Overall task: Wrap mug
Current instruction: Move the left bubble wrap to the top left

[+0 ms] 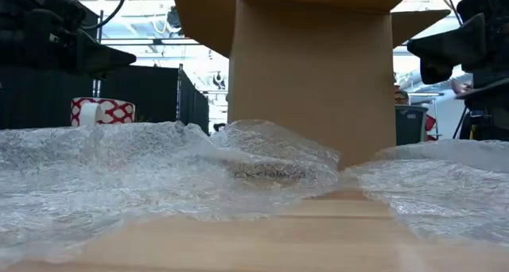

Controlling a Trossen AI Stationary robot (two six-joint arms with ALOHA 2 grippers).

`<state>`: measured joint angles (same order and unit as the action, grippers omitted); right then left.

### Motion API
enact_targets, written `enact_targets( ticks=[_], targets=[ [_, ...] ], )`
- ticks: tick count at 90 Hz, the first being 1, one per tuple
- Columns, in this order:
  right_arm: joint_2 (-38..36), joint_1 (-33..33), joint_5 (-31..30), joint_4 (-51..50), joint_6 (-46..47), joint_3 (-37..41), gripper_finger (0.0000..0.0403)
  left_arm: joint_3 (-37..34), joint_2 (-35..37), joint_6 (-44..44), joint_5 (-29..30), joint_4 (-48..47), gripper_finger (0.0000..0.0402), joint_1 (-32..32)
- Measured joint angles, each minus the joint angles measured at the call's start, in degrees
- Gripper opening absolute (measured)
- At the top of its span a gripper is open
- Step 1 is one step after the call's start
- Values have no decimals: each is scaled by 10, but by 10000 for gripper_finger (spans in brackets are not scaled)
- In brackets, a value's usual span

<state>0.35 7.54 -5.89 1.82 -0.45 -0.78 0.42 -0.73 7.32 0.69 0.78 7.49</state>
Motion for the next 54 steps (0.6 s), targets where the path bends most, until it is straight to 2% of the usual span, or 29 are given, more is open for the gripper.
enact_targets(
  ticks=[54],
  targets=[
    [0,0,0,0,0,0,34,0,0,5,4,3,0,0]
  ],
)
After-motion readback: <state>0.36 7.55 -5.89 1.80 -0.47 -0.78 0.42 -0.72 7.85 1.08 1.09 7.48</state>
